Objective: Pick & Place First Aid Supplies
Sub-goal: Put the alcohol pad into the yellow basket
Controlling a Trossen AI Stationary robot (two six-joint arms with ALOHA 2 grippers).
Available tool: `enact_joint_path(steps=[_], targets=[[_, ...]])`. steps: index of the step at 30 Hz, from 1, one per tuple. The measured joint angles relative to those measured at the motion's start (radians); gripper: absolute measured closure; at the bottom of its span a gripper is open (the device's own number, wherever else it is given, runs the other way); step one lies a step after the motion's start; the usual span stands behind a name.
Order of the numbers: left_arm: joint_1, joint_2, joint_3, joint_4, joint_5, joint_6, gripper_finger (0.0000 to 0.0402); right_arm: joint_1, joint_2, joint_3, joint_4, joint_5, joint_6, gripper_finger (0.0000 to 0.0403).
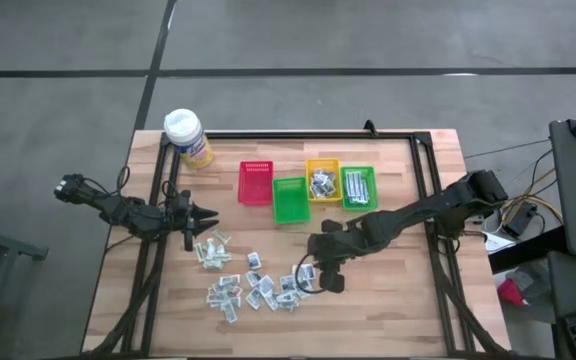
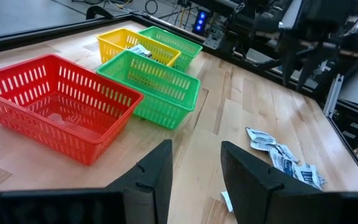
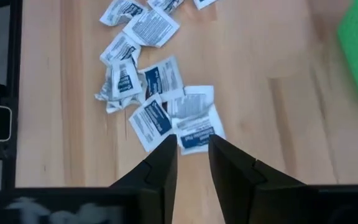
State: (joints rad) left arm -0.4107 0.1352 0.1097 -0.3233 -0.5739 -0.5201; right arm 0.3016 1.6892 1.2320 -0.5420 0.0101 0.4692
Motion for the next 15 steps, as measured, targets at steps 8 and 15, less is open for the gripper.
enact_joint_path(steps=[8,15], targets=[[0.0,0.003,0.0,0.0,0.0,-0.002,0.0271,-0.004,0.141,0.03,0.015,-0.035,-0.028,0.0296],[0.0,0.003,0.0,0.0,0.0,-0.003,0.0271,-0.02,0.183,0.04,0.017,-0.009,-0.024,0.0296]])
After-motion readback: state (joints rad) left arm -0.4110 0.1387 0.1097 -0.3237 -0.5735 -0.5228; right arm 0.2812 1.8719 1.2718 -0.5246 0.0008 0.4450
